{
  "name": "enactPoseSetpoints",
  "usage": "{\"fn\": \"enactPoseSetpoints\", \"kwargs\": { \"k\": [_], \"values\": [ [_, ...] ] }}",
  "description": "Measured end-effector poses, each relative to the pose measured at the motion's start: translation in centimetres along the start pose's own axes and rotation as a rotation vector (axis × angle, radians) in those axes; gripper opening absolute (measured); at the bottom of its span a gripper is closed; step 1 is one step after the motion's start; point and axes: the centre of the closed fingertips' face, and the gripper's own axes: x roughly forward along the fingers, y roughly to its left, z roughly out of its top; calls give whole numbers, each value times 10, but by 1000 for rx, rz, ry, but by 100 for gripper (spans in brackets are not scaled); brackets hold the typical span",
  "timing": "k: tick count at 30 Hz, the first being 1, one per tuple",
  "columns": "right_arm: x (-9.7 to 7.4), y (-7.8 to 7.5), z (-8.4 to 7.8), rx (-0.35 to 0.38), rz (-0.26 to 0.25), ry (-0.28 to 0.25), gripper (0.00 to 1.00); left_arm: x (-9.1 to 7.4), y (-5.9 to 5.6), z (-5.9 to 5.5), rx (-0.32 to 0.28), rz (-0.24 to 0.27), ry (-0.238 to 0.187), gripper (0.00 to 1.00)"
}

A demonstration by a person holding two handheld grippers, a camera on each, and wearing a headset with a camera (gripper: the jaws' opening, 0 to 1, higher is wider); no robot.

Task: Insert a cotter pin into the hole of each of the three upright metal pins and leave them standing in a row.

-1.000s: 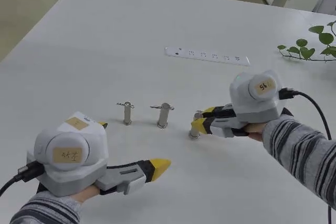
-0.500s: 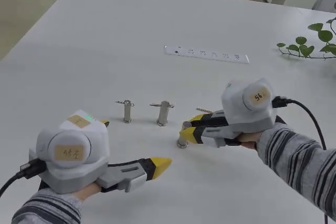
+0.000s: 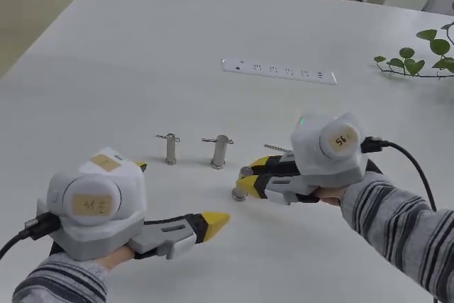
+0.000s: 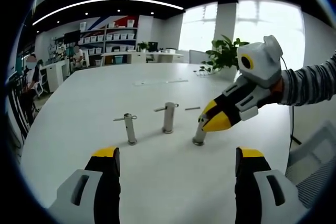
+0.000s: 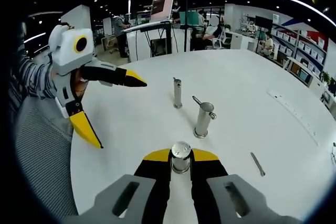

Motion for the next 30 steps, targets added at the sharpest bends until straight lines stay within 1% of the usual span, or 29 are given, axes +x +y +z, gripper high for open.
{"fn": "enactPoseSetpoints", "kwargs": {
  "k": [4,7,8,9,14,15,18,23,27,29,30],
  "values": [
    [0,0,0,23,-16,-8,9,0,-1,0,0,-1,2,90],
    [0,1,0,43,-14,-11,9,-1,-1,0,-2,-2,0,90],
    [0,1,0,55,-13,-12,9,-1,-1,0,-3,-3,-3,89],
    [0,1,-1,83,-9,-10,9,-1,-2,1,-4,-5,-4,89],
    [0,1,0,63,-20,-11,11,-1,-1,1,-5,-5,-6,89],
    [0,0,0,59,-23,-11,13,-1,-1,1,-5,-5,-7,89],
    [-1,1,0,58,-15,-7,20,-1,-2,2,-8,-7,-12,89],
    [-7,2,-1,47,1,-3,23,-1,-3,3,-8,-9,-14,90],
    [-14,-1,-5,44,13,10,27,-1,-3,3,-11,-8,-18,91],
    [-17,-4,-9,47,21,22,29,0,-4,6,-26,-13,-34,91],
    [-19,-5,-11,50,26,29,30,0,-4,7,-26,-12,-35,92]
  ]
}}
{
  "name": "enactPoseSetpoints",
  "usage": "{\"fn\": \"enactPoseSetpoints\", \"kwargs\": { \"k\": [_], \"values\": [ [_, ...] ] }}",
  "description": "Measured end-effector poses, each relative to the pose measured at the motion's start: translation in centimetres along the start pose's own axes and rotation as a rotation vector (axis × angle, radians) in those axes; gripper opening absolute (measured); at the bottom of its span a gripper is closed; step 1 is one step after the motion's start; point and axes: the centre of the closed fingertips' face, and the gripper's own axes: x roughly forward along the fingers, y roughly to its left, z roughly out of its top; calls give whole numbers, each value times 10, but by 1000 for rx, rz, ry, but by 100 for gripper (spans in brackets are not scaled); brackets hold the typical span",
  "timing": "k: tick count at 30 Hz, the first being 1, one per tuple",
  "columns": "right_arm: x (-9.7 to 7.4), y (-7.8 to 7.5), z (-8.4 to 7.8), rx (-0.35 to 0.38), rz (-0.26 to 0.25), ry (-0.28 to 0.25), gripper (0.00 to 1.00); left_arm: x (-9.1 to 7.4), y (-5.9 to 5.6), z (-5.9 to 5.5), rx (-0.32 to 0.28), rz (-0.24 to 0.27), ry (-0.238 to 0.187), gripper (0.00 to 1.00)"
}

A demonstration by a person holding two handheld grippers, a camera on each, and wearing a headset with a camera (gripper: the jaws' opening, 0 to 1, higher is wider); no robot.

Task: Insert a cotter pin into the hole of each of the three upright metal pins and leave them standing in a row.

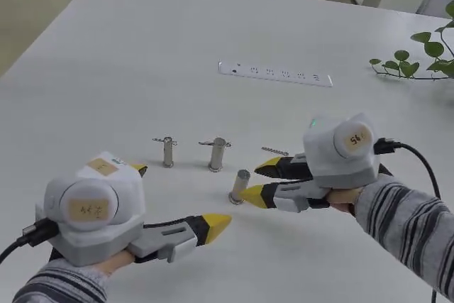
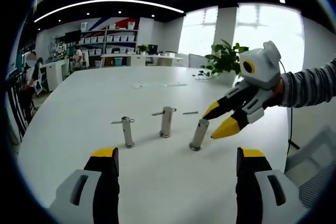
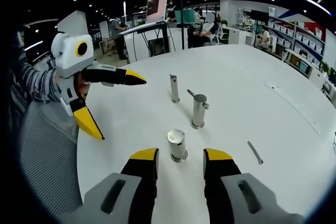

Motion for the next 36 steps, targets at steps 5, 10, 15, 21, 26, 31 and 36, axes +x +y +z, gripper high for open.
{"fn": "enactPoseSetpoints", "kwargs": {
  "k": [5,10,15,21,26,31,36],
  "values": [
    [-9,-15,-9,8,-20,40,32,1,0,0,3,-1,2,94],
    [-17,-34,-15,0,-45,71,32,2,-1,1,6,-2,0,95],
    [-21,-59,-15,10,-70,90,31,2,1,2,15,6,-1,98],
    [-20,-76,-19,16,-99,136,30,2,2,1,12,13,3,99],
    [-16,-90,-23,10,-111,174,29,2,3,-2,9,16,17,99],
    [-11,-103,-26,37,-111,197,26,2,1,-3,11,10,20,98],
    [-4,-113,-31,31,-104,225,20,2,2,-5,12,9,26,97]
  ]
}}
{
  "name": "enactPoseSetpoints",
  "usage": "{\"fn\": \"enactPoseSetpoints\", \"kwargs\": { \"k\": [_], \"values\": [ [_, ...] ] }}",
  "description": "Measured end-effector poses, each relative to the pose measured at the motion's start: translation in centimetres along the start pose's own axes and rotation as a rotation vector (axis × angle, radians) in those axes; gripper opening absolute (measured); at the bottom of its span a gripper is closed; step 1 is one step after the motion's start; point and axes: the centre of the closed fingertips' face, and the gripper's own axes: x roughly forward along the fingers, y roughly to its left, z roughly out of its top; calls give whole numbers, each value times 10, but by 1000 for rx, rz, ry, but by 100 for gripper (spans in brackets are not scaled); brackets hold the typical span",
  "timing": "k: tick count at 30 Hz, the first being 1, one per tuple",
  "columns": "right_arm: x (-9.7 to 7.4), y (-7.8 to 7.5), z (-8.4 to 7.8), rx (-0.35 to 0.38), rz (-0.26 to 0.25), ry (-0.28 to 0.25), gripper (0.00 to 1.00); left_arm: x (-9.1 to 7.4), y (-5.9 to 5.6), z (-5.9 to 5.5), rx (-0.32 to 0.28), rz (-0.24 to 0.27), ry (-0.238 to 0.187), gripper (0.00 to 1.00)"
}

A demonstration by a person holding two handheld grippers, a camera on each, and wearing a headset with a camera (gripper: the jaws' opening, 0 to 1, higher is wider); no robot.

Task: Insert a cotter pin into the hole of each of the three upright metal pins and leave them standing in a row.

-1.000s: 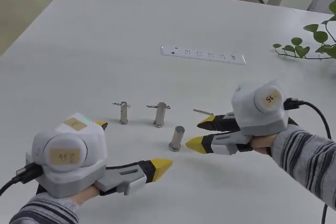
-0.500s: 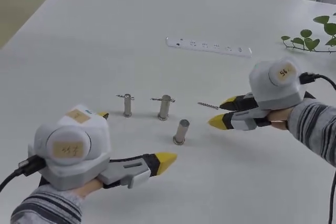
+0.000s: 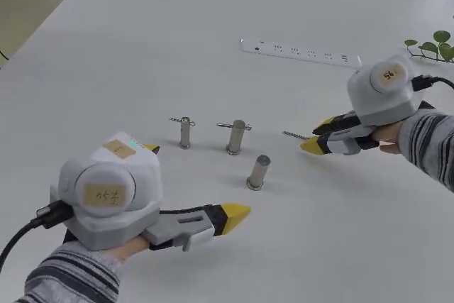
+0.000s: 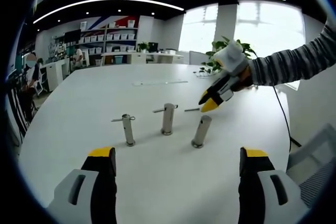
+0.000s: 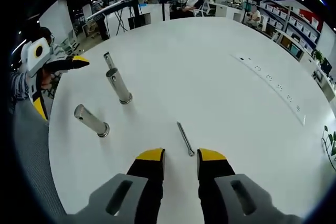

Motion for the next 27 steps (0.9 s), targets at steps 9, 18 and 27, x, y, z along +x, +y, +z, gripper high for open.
{"fn": "enactPoseSetpoints", "kwargs": {
  "k": [9,18,27],
  "values": [
    [10,-6,-2,-40,4,35,13,1,0,-2,0,-7,6,95],
    [11,-13,-4,-54,-11,62,2,1,-1,-4,4,-12,12,94],
    [12,-5,-6,-175,2,102,0,1,-3,-5,6,-21,14,91]
  ]
}}
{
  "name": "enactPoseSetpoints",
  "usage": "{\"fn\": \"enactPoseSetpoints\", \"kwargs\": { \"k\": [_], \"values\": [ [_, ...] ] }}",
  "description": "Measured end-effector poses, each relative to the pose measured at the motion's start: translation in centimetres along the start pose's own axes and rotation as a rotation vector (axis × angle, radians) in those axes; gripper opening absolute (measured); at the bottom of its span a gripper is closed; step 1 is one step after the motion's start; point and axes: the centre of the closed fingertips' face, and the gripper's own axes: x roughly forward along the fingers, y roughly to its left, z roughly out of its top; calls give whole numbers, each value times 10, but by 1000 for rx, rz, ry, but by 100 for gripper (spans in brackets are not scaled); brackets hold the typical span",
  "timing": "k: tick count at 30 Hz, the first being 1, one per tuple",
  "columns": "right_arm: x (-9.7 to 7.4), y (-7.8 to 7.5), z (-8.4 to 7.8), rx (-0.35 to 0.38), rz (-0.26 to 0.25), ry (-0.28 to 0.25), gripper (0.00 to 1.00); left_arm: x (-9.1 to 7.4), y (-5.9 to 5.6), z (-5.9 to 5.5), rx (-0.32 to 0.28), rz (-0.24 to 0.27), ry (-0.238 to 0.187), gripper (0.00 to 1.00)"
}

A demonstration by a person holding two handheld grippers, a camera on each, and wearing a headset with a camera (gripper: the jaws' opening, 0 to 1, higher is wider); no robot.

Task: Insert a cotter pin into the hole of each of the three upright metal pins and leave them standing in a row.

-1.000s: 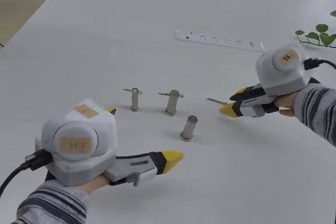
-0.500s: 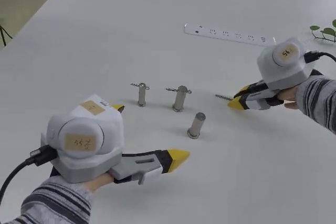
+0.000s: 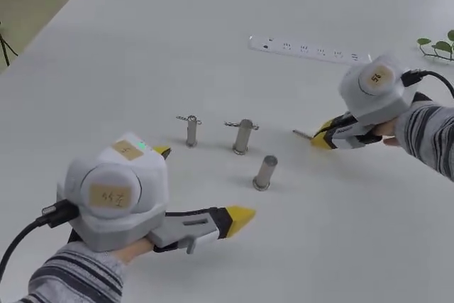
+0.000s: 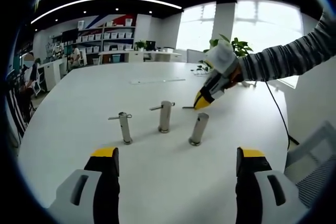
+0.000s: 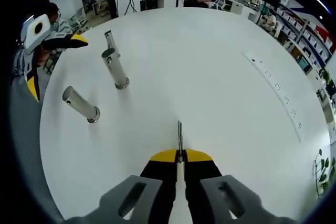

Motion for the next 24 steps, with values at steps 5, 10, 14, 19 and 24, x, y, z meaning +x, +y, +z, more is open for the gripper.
{"fn": "enactPoseSetpoints", "kwargs": {
  "k": [5,10,14,19,24],
  "values": [
    [-1,2,-2,-50,-4,16,0,0,-1,-2,5,-2,10,90],
    [-7,7,1,-80,-13,0,0,-2,0,-1,-15,0,7,90],
    [-16,13,11,-110,-25,-40,0,-3,-2,3,-36,-17,-4,86],
    [-25,28,16,-181,-27,-57,0,-4,-6,9,-31,-25,-14,82],
    [-33,46,19,-240,-23,-75,0,-5,-10,14,-28,-36,-20,77]
  ]
}}
